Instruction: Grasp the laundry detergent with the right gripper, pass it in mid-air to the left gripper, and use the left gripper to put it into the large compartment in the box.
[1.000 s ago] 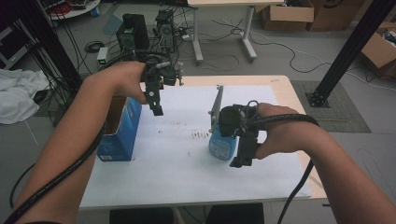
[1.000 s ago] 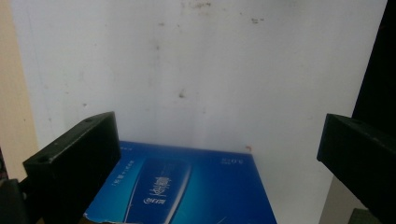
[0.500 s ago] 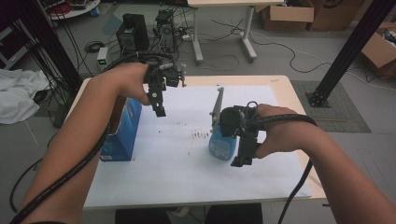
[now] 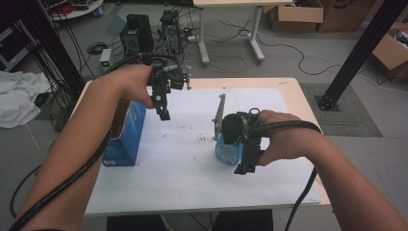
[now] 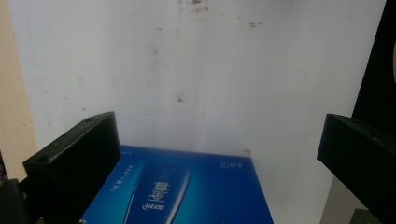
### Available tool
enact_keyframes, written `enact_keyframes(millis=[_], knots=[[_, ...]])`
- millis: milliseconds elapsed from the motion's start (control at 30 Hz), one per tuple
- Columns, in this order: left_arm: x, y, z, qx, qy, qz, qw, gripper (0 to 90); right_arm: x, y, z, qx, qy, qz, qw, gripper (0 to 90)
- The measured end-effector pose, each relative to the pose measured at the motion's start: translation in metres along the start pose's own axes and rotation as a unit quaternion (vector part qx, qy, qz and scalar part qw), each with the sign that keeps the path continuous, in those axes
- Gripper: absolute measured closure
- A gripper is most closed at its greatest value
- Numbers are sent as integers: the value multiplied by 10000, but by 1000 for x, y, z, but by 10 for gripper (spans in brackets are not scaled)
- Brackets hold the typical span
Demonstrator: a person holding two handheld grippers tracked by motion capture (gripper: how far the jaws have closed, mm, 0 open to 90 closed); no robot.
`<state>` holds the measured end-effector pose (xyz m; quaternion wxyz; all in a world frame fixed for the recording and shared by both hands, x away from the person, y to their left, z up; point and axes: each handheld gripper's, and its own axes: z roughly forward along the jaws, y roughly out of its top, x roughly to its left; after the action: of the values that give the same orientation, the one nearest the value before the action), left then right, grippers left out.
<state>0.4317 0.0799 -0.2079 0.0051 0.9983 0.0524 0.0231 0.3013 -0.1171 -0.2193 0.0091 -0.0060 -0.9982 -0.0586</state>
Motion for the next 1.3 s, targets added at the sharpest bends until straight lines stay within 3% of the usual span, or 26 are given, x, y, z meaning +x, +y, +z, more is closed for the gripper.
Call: enact_keyframes(millis=[167, 300, 433, 600, 733, 833, 933, 1100, 1167, 1300], knots=[[-1, 1, -1, 2, 0, 27, 10000, 1, -2, 2, -5, -150, -110, -16, 9998, 0], [-1, 0, -3, -3, 21, 23, 10000, 0, -7, 1, -15, -507, -301, 41, 9983, 0], [-2, -3, -4, -4, 30, -1, 10000, 0, -20, -5, -26, -1007, -514, 196, 9934, 0], [-3, -7, -4, 18, 23, -44, 10000, 0, -41, -17, -34, -1630, -691, 494, 9830, 0], [-4, -9, -3, 3, 20, -70, 10000, 0, -60, -26, -37, -2163, -887, 774, 9692, 0], [-5, -10, -5, 20, 31, -73, 10000, 1, -71, -35, -38, -2594, -1059, 969, 9550, 0], [-7, -10, -7, 7, 84, -93, 9999, 0, -80, -46, -38, -3011, -1086, 1132, 9406, 0], [-8, -10, -8, -1, 73, -87, 9999, 1, -91, -70, -33, -3430, -1035, 1498, 9215, 0], [-9, -9, -8, 9, 80, -85, 9999, 1, -94, -86, -31, -3668, -1121, 1694, 9079, 0], [-9, -7, -8, 3, 63, -56, 10000, 0, -98, -115, -28, -4013, -1242, 2053, 8840, 0]])
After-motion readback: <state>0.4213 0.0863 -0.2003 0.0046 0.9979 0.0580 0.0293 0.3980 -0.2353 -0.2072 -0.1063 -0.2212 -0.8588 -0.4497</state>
